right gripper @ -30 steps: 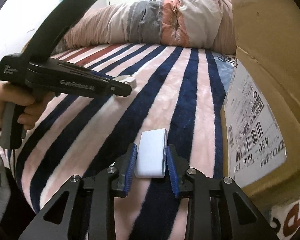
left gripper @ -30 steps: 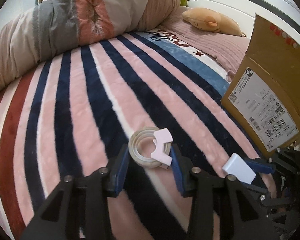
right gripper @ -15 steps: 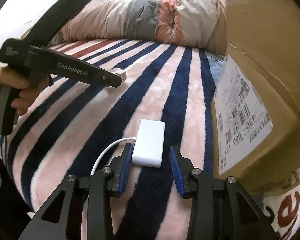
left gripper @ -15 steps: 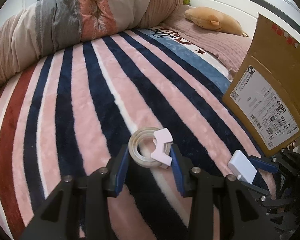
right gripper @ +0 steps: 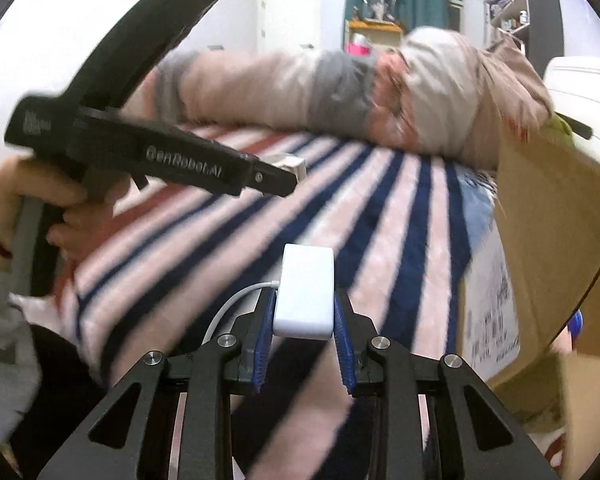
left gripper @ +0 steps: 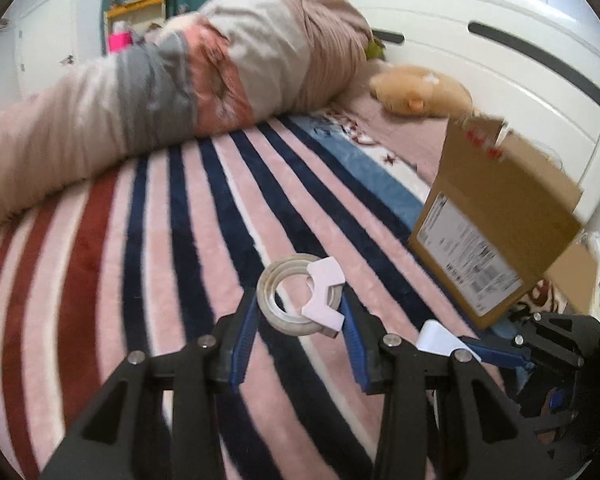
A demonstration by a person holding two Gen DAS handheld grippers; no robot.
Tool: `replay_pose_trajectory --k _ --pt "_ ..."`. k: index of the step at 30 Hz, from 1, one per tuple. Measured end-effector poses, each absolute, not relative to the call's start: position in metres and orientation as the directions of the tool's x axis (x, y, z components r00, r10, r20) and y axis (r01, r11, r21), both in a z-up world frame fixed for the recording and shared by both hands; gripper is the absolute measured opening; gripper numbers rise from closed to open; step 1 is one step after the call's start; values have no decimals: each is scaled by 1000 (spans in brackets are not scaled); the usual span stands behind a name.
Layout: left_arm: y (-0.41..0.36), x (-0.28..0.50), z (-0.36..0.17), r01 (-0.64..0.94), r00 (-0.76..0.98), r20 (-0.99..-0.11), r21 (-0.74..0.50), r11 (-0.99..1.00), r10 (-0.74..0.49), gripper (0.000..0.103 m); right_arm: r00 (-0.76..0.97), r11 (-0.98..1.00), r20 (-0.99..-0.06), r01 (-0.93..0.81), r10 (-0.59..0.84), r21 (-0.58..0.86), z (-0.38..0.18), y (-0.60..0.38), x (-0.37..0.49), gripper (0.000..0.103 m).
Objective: Organize rigid objects
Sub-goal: 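Carry the tape roll and white charger into the box and open both grippers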
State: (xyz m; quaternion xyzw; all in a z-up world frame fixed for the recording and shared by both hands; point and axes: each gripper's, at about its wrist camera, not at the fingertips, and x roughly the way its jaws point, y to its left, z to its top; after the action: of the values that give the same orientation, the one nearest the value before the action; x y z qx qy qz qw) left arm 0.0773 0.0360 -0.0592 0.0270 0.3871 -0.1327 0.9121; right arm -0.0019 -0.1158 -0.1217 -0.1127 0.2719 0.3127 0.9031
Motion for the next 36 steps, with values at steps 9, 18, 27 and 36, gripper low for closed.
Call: replay_pose_trajectory --k 9,18,27,36 --pt "28 29 11 238 741 -636 -54 970 -217 37 708 746 -361 -664 607 -48 -23 -156 -27 24" --pt "-48 27 49 334 743 -609 -22 942 -277 37 786 867 -448 -497 426 -48 -6 -227 23 24" --pt "-139 64 50 433 690 -642 -2 901 -333 37 768 912 -559 -407 314 -47 -43 -279 60 24" --pt "-188 105 29 465 638 -700 19 885 -320 37 757 906 -553 -423 348 -9 -56 -304 68 34"
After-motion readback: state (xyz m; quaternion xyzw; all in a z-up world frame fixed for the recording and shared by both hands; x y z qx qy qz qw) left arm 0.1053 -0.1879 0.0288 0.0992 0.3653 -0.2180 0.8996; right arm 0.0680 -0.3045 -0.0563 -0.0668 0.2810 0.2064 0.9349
